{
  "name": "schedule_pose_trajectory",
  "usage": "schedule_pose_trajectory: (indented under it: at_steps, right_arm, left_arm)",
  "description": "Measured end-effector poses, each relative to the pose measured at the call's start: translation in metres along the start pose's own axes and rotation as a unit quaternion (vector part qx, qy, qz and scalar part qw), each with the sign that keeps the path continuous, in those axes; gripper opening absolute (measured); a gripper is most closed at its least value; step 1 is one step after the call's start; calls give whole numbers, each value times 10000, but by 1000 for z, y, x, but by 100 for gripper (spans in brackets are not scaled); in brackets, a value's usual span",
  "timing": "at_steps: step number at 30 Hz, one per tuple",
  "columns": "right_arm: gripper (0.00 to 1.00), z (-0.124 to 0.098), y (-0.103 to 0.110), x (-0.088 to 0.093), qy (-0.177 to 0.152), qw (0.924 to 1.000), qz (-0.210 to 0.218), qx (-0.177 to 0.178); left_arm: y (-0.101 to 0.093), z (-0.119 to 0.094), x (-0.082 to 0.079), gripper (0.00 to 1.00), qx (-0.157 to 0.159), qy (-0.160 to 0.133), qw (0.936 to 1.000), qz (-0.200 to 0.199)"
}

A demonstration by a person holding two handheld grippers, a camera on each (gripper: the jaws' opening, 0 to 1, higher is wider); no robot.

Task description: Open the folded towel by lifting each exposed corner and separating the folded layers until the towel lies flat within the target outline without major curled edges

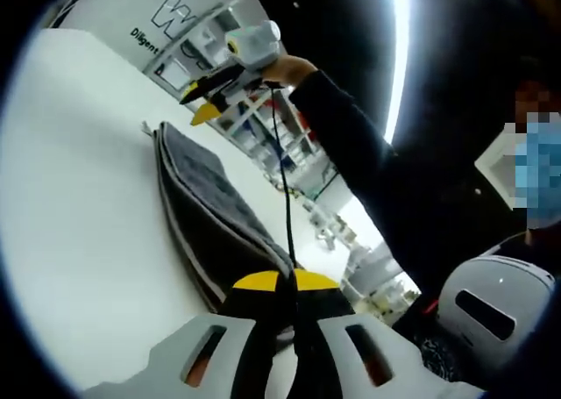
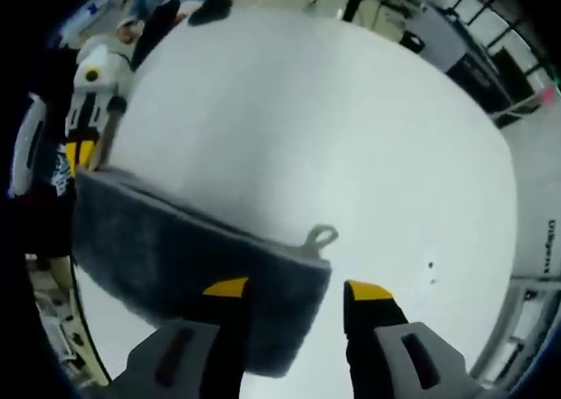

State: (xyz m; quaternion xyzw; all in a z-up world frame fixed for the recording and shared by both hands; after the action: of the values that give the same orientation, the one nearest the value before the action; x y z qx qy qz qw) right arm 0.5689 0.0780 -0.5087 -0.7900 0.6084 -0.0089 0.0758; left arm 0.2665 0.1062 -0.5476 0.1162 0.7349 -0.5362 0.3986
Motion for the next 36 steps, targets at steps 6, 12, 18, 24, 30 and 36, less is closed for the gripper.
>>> schedule_pose_trajectory:
  at_steps: [6,12,18,24,30,36]
  right_arm:
    - [37,7,-3,2,20,10000,-66,46]
    - [36,16,-5,7,111,9999,-125,34]
    - [34,22,-11,3,-18,10000,-34,74]
    - [32,35,-13,5,54,10000,-73,42]
    - [31,41,-15,6,-19,10000,76,58]
    - [31,47,-9,7,3,10000,59,-30]
  left_arm:
    - [-1,0,0,1,4,2,10000,13]
    - [-1,-1,0,1,-8,7,10000,35]
    - [-1,0,-1,1,-18,-13,10000,35]
    - [0,-1,-2,1,-32,-12,10000,47]
    - [0,0,-2,1,-46,-15,10000,54]
    - [1,0,-1,1,-45,-9,10000,50]
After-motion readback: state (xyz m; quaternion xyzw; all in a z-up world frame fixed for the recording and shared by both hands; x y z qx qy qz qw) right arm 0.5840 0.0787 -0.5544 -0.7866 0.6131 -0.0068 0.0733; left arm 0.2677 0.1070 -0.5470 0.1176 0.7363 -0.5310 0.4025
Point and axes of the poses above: the point that each gripper's makers call its tool centre point, and the gripper's own axes: z roughly forward along the fingers, y roughly to its left, x roughly out of its underside, the point moved 3 cm from there along -z, roughly backward along the fingers, and after that the axes turned 4 degrees about y, right-handed, at the moved point
